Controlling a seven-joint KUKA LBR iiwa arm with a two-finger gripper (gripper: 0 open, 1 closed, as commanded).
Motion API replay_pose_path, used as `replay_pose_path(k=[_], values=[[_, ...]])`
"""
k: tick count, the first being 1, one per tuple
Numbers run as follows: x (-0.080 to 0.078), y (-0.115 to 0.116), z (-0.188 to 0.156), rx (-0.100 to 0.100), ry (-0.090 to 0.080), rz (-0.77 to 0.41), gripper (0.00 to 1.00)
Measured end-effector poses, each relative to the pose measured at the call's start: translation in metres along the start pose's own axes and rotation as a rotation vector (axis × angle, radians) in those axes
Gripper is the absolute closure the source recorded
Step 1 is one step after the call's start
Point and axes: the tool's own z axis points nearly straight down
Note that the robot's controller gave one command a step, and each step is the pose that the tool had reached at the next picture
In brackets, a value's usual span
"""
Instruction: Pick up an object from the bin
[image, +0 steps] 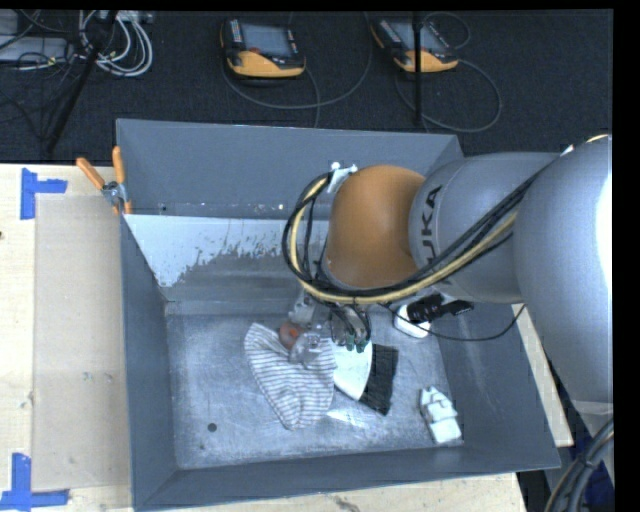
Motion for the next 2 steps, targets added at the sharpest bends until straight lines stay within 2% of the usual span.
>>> replay_pose_path(k=[2], values=[[-0.002,0.000,-0.026,-0.001,-0.008,0.002,1.00]])
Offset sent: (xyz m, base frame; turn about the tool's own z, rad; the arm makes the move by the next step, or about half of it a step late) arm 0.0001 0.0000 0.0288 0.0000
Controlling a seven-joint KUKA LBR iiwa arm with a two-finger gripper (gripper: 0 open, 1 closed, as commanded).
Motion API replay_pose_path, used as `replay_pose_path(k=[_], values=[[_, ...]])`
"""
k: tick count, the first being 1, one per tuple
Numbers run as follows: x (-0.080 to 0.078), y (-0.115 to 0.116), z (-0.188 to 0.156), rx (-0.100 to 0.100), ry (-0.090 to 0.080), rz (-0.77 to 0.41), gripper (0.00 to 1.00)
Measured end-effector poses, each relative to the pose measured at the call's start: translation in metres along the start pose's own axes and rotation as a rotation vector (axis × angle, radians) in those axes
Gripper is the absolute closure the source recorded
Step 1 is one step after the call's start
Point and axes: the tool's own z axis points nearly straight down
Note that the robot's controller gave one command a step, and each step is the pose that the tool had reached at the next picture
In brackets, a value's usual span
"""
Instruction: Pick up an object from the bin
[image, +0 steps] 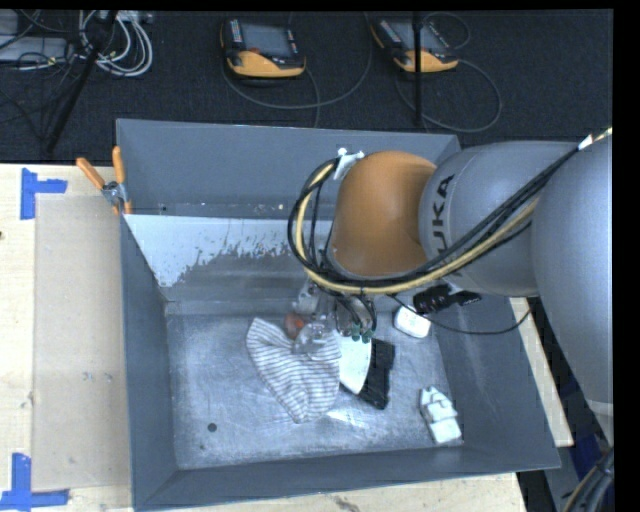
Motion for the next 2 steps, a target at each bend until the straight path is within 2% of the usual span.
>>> replay_pose_path(k=[2], values=[[0.002,-0.001,-0.027,0.002,0.008,0.001,1.00]])
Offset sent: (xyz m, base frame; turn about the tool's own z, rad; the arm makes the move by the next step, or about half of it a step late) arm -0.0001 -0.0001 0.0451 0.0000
